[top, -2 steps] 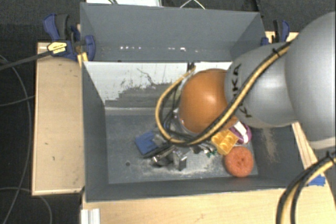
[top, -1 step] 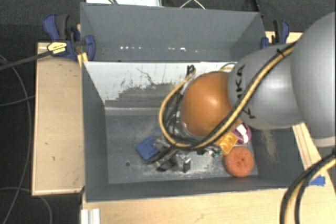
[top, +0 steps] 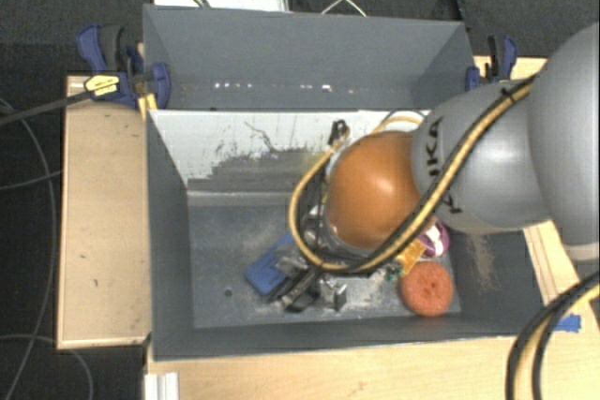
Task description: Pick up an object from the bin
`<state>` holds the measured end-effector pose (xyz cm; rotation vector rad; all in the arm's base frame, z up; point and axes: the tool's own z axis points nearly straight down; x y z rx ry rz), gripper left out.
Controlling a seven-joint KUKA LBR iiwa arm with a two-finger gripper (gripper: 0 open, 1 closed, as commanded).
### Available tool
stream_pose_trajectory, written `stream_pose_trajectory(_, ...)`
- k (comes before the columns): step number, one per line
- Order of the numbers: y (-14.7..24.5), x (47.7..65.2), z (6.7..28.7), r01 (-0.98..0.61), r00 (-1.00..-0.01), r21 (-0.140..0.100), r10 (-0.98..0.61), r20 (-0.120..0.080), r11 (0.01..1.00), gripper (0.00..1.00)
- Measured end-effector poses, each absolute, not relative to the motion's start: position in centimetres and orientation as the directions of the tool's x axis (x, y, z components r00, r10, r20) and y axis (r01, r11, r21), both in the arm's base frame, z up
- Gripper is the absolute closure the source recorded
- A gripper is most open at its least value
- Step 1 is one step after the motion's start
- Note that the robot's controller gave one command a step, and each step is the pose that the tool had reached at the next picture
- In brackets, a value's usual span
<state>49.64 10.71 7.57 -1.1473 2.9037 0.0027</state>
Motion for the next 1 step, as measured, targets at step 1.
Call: stream_pose_trajectory(1, 10.78, 49.61, 7.73, -0.738, -0.675, -0.007, -0.738, -0.017, 0.675, 1.00)
